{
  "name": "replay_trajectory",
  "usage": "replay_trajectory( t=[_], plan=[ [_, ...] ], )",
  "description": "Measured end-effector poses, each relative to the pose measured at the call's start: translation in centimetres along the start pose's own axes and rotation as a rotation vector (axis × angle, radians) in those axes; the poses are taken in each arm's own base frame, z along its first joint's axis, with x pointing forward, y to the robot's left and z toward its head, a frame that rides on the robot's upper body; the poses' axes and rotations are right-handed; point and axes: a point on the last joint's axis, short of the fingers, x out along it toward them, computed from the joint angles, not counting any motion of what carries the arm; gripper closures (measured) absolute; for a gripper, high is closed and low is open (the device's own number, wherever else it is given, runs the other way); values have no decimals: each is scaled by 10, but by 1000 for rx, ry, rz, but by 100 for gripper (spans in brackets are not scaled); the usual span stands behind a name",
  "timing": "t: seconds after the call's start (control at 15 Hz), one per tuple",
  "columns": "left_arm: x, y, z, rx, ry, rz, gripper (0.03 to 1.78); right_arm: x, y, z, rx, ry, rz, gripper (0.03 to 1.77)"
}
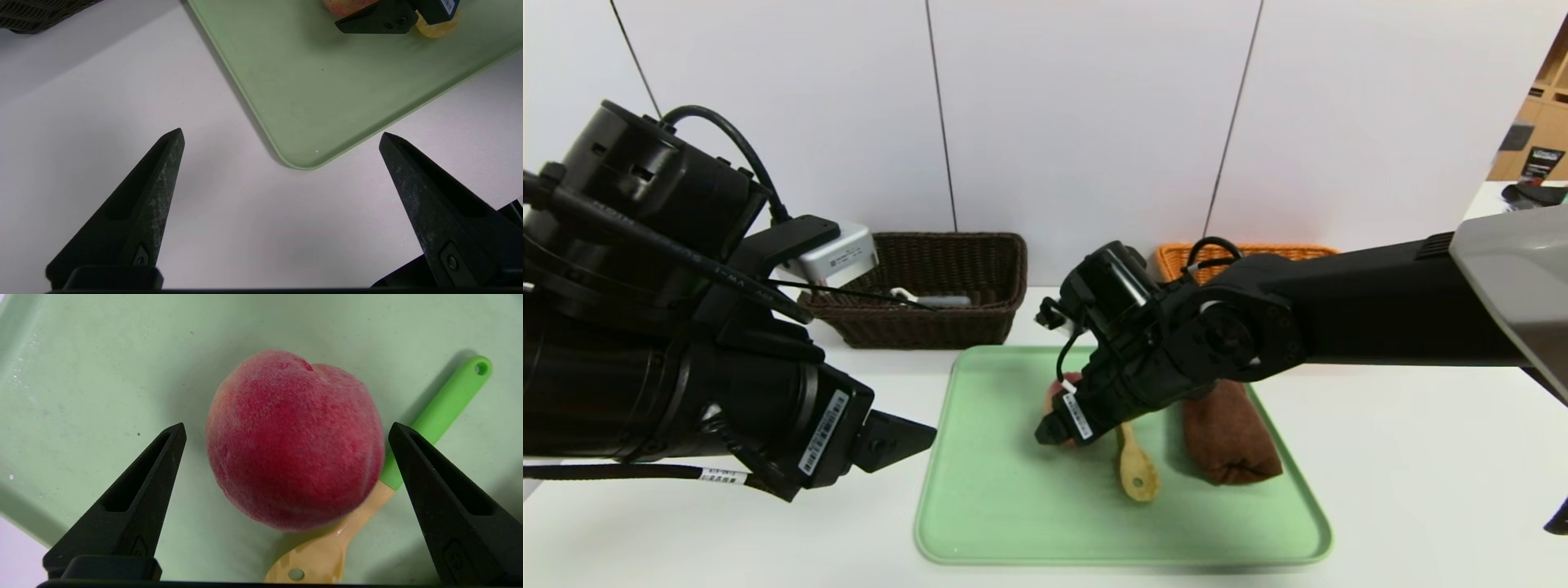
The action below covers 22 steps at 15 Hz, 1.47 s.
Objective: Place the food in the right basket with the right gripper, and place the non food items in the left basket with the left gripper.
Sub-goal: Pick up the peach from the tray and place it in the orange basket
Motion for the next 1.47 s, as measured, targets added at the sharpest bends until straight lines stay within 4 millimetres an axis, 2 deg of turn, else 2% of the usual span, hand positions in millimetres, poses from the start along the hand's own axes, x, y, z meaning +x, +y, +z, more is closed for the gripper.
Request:
replay_trajectory(
  t=[0.07,0.2,0.27,0.33,0.6,0.8,0.93,1.13,1.33,1.47],
  plan=[
    [0,0,0,0,0,0,12,2,0,0,-1,4,4,9],
    [0,0,0,0,-1,0,12,5,0,-1,-1,10,3,45],
    [0,0,0,0,-1,0,12,6,1,-1,-1,11,5,58],
    [0,0,0,1,-2,0,12,6,1,-1,-1,12,7,63],
    [-2,0,1,3,-8,-1,12,-10,-4,7,19,-37,3,67],
    [-3,0,1,2,-13,-2,12,-42,-17,20,74,-134,-19,67],
    [-3,0,1,2,-13,-3,12,-70,-35,27,115,-213,-49,67],
    [-2,0,3,2,-32,-7,12,-107,-71,29,189,-302,-116,68],
    [-1,-1,4,2,-41,-11,12,-130,-113,22,271,-347,-204,68],
    [-1,-1,4,3,-39,-13,12,-137,-141,16,322,-355,-266,68]
  ],
)
